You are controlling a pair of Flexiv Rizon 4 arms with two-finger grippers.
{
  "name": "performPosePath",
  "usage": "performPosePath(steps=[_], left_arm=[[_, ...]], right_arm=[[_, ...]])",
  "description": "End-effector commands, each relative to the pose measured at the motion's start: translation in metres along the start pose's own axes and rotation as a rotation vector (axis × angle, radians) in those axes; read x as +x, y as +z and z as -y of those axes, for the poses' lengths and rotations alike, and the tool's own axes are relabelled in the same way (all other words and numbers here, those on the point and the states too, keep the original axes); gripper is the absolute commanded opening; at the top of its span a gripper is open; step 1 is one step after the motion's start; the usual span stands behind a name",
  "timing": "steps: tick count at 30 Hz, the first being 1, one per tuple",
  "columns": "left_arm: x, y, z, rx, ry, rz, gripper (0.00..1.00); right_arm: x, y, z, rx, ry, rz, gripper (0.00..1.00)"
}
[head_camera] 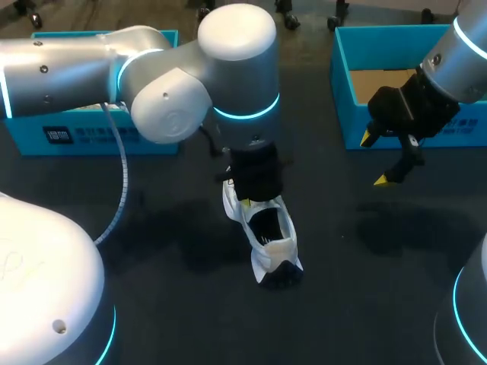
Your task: Take the shoe out of the shoebox, open the shoe tongue, remove and reinsert the insole, then place the shoe into the shoebox
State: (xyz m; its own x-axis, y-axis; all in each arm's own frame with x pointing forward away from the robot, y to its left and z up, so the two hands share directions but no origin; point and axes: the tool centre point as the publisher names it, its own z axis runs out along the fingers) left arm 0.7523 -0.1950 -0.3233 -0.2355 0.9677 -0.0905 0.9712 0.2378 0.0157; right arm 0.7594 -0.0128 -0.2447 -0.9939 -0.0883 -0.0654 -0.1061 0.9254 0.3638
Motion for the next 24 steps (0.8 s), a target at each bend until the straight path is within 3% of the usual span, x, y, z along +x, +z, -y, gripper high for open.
performPosePath(steps=[1, 14, 24], left_arm=[[0.001, 0.004, 0.002, -0.003, 0.013, -0.014, 0.40], [-0.013, 0.003, 0.003, 0.020, 0.002, 0.003, 0.44], [-0.011, 0.025, 0.020, 0.040, -0.042, -0.009, 0.45]], right_arm=[[0.000, 0.001, 0.000, 0.002, 0.000, 0.001, 1.00], [0.000, 0.001, 0.000, 0.002, 0.000, 0.001, 1.00], [0.000, 0.001, 0.000, 0.002, 0.000, 0.001, 1.00]])
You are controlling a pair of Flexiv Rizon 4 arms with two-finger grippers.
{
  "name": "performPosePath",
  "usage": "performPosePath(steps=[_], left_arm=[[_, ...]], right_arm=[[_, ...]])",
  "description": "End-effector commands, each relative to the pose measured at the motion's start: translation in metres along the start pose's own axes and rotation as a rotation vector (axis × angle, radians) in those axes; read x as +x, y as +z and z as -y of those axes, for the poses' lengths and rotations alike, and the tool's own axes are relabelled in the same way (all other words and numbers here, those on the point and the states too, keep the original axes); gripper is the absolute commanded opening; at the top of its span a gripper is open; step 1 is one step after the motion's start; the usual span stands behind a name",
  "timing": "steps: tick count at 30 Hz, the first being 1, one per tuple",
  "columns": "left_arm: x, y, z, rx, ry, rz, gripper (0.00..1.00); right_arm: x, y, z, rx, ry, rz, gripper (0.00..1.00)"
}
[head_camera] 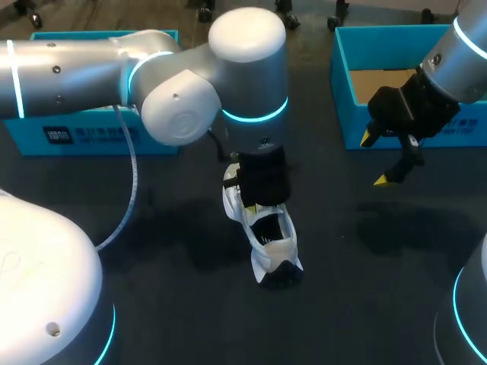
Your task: Take the shoe out of the shoebox, open the shoe tongue, remove and reinsert the insole, then place the shoe into the shoebox
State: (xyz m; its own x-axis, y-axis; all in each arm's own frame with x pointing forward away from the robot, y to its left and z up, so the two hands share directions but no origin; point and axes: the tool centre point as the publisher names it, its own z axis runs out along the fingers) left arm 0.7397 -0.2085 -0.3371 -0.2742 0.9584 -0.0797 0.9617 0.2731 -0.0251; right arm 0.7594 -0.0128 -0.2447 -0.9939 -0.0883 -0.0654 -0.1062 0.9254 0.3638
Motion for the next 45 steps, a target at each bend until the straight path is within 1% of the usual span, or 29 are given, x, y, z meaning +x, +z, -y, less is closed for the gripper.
performPosePath(steps=[1, 4, 7, 9, 10, 12, 13, 14, 28, 30, 32, 33, 34, 35, 36, 37, 38, 39, 40, 42, 43, 45], left_arm=[[-0.001, 0.010, 0.006, 0.006, -0.001, 0.001, 0.45], [0.001, 0.005, 0.009, 0.013, 0.003, 0.005, 0.45], [0.002, -0.005, 0.008, 0.010, 0.004, 0.020, 0.46], [0.003, -0.011, 0.007, 0.000, -0.012, 0.025, 0.48], [0.004, -0.014, 0.005, 0.002, -0.030, 0.028, 0.51], [0.006, -0.020, 0.005, 0.014, -0.077, 0.029, 0.60], [0.007, -0.023, 0.005, 0.025, -0.101, 0.033, 0.84], [0.009, -0.026, 0.007, 0.052, -0.107, 0.045, 1.00], [0.009, -0.026, 0.007, 0.052, -0.107, 0.045, 1.00], [0.008, -0.028, 0.012, 0.003, -0.281, 0.071, 1.00], [0.009, -0.031, 0.015, 0.024, -0.353, 0.090, 1.00], [0.008, -0.035, 0.018, 0.011, -0.460, 0.094, 1.00], [0.008, -0.040, 0.022, 0.058, -0.567, 0.094, 1.00], [0.008, -0.042, 0.021, 0.051, -0.621, 0.091, 1.00], [0.007, -0.043, 0.023, 0.037, -0.692, 0.117, 1.00], [0.009, -0.045, 0.025, 0.068, -0.726, 0.105, 1.00], [0.009, -0.045, 0.028, 0.053, -0.804, 0.095, 1.00], [0.014, -0.047, 0.033, 0.062, -0.800, 0.136, 1.00], [0.016, -0.048, 0.037, 0.048, -0.853, 0.135, 1.00], [0.020, -0.048, 0.041, 0.063, -0.873, 0.136, 1.00], [0.023, -0.049, 0.044, 0.052, -0.960, 0.133, 1.00], [0.025, -0.049, 0.047, 0.044, -0.995, 0.156, 1.00]], right_arm=[[0.000, 0.001, 0.000, 0.002, 0.000, 0.001, 1.00], [0.000, 0.001, 0.000, 0.002, 0.000, 0.001, 1.00], [0.000, 0.001, 0.000, 0.002, 0.000, 0.001, 1.00], [0.000, 0.001, 0.000, 0.002, 0.000, 0.001, 1.00], [0.000, 0.001, 0.000, 0.002, 0.000, 0.001, 1.00], [0.000, 0.001, 0.000, 0.002, 0.000, 0.001, 1.00], [0.000, 0.001, 0.000, 0.002, 0.000, 0.001, 1.00], [0.000, 0.001, 0.000, 0.002, 0.000, 0.001, 1.00], [0.000, 0.001, 0.000, 0.002, 0.000, 0.001, 1.00], [0.000, 0.001, 0.000, 0.002, 0.000, 0.001, 1.00], [0.000, 0.001, 0.000, 0.002, 0.000, 0.001, 1.00], [0.000, 0.001, 0.000, 0.002, 0.000, 0.001, 1.00], [0.000, 0.001, 0.000, 0.002, 0.000, 0.001, 1.00], [0.000, 0.001, 0.000, 0.002, 0.000, 0.001, 1.00], [0.000, 0.001, 0.000, 0.002, 0.000, 0.001, 1.00], [0.000, 0.001, 0.000, 0.002, 0.000, 0.001, 1.00], [0.000, 0.001, 0.000, 0.002, 0.000, 0.001, 1.00], [0.000, 0.001, 0.000, 0.002, 0.000, 0.001, 1.00], [0.000, 0.001, 0.000, 0.002, 0.000, 0.001, 1.00], [0.000, 0.001, 0.000, 0.002, 0.000, 0.001, 1.00], [0.000, 0.001, 0.000, 0.002, 0.000, 0.001, 1.00], [0.000, 0.001, 0.000, 0.002, 0.000, 0.001, 1.00]])
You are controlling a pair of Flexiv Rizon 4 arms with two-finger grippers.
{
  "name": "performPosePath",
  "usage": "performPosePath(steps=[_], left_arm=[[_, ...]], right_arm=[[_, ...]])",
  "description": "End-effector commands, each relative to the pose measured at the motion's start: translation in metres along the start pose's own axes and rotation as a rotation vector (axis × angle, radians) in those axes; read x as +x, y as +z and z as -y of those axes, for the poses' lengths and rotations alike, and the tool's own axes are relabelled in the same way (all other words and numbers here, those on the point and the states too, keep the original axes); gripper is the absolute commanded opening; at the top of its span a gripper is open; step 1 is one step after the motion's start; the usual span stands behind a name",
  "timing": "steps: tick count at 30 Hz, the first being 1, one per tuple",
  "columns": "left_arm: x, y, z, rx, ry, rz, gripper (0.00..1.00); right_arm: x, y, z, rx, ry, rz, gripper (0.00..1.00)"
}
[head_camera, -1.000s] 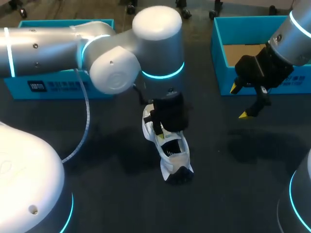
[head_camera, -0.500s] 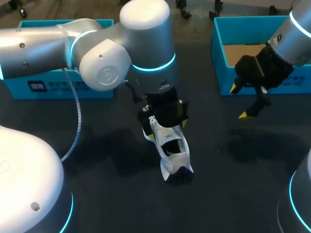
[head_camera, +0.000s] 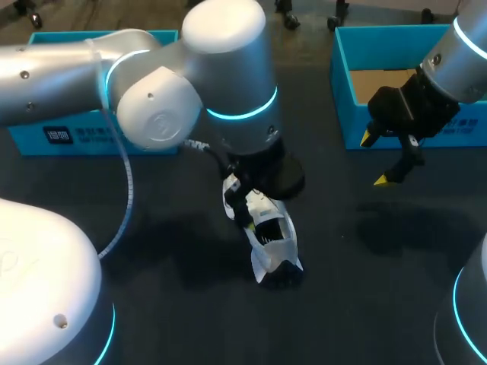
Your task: Take the shoe out of the shoebox, open the shoe tongue, remove and reinsert the insole, then place the shoe into the shoebox
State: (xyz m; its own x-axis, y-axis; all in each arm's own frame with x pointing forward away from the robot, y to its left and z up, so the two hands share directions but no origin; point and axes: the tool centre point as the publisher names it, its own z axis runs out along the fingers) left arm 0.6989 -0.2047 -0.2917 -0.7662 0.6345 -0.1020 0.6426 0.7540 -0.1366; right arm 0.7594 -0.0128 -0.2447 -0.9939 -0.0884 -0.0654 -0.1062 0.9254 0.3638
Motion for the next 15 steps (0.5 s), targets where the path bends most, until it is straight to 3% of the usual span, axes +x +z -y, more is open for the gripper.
performPosePath(steps=[1, 10, 15], left_arm=[[0.016, -0.005, -0.001, 0.002, -0.413, 0.097, 1.00], [0.029, -0.008, 0.008, -0.038, -0.615, 0.109, 1.00], [0.040, 0.000, 0.025, -0.083, -0.684, 0.118, 1.00]], right_arm=[[0.000, 0.001, 0.000, 0.002, 0.000, 0.001, 1.00], [0.000, 0.001, 0.000, 0.002, 0.000, 0.001, 1.00], [0.000, 0.001, 0.000, 0.002, 0.000, 0.001, 1.00]])
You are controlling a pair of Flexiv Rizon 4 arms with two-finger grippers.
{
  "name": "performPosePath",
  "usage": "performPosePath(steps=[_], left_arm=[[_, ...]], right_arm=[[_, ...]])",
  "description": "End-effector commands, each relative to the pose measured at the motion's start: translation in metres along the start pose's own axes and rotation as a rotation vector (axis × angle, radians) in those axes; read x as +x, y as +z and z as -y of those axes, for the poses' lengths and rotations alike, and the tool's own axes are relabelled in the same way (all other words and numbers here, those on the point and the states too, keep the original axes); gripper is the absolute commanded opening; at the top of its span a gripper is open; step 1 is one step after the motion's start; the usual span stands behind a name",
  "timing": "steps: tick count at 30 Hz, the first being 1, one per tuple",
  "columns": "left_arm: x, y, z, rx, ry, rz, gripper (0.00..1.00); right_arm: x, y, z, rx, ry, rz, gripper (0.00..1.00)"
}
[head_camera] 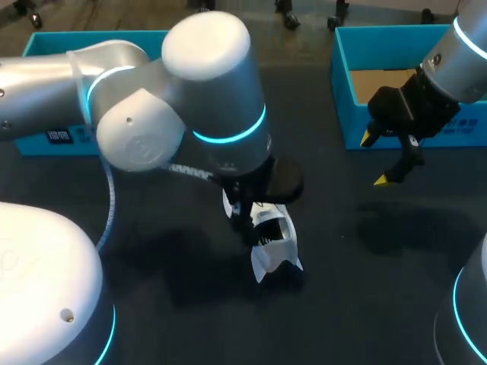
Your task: Take the shoe out of the shoebox, open the shoe tongue, remove and reinsert the insole, then place the shoe into the shoebox
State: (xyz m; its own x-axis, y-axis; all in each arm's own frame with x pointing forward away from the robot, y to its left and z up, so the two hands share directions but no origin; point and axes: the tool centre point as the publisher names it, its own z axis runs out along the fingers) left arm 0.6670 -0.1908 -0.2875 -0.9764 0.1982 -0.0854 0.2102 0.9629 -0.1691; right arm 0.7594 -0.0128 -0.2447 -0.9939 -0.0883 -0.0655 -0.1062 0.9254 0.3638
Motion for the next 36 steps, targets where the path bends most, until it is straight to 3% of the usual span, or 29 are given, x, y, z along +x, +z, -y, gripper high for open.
performPosePath(steps=[1, 8, 17, 36], left_arm=[[0.017, 0.007, 0.012, -0.060, -0.220, 0.076, 1.00], [0.034, 0.024, 0.024, -0.049, -0.309, 0.129, 1.00], [0.037, 0.055, 0.030, -0.019, -0.361, 0.130, 1.00], [0.043, 0.110, 0.029, -0.093, -0.460, 0.127, 0.99]], right_arm=[[0.000, 0.001, 0.000, 0.002, 0.000, 0.001, 1.00], [0.000, 0.001, 0.000, 0.002, 0.000, 0.001, 1.00], [0.000, 0.001, 0.000, 0.002, 0.000, 0.001, 1.00], [0.000, 0.001, 0.000, 0.002, 0.000, 0.001, 1.00]])
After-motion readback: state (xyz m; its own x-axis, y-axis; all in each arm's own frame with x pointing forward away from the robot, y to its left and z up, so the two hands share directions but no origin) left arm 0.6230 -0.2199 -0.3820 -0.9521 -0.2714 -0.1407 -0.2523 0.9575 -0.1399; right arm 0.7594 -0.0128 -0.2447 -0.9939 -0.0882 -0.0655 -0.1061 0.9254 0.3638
